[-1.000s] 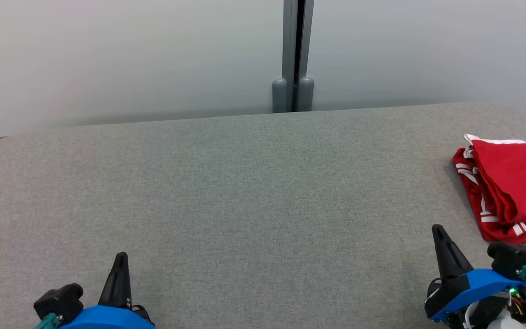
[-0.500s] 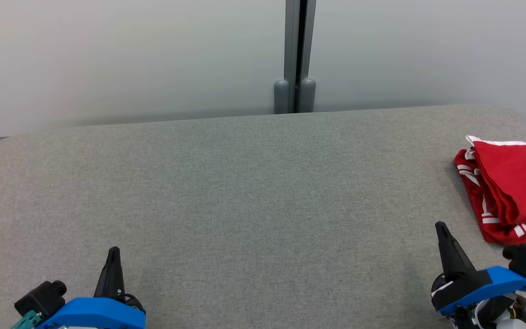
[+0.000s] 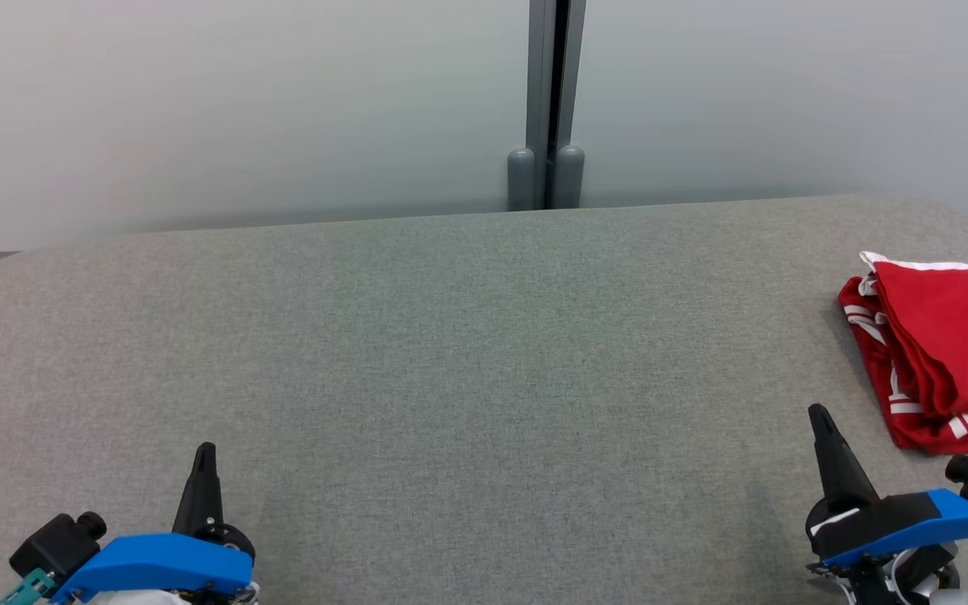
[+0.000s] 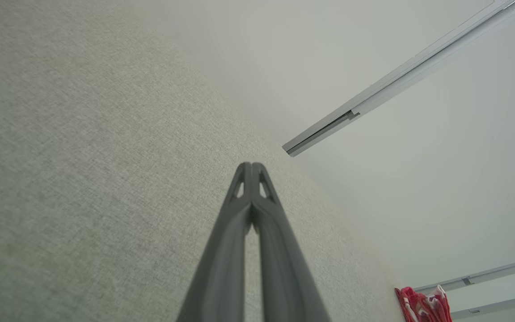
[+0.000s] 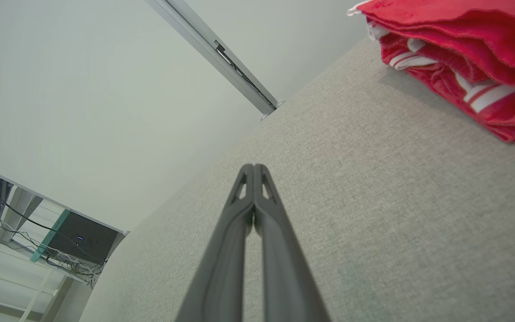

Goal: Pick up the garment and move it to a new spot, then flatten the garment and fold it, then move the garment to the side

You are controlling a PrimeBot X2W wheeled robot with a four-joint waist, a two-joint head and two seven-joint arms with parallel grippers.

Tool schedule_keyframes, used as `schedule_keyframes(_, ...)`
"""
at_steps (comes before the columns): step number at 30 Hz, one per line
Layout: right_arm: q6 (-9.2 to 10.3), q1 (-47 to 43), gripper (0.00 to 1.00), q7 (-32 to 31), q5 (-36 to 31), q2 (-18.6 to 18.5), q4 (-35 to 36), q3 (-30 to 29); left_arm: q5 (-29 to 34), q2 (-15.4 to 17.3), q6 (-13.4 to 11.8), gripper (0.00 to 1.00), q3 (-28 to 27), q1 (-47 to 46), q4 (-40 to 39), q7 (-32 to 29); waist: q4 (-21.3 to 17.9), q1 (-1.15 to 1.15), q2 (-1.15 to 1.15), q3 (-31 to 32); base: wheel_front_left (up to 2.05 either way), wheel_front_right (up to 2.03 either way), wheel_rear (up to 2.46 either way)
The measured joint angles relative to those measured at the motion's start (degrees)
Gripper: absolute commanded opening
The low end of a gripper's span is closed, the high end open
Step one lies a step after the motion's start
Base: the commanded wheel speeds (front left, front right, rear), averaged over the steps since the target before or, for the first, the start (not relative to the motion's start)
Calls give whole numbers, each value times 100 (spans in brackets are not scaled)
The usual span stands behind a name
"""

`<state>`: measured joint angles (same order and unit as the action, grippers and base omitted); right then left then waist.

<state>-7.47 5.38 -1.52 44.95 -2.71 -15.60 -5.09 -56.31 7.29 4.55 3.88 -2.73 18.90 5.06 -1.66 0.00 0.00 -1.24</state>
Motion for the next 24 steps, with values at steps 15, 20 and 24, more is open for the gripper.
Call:
schedule_keyframes(15,0,5,0,-120,1095,-1,30,-34,-840,-89,54,0,-258,-84,-108,-263,29,0,0,18,0,0,0)
schedule_keyframes(20,0,8,0,-151,1429,-1,42,-44,-1085,-123,65,0,-326,-93,-140,-349,38,0,0,24,0,0,0)
schedule_keyframes(24,0,11,0,-179,1677,-1,49,-52,-1285,-157,104,0,-371,-108,-169,-407,46,0,0,29,0,0,0)
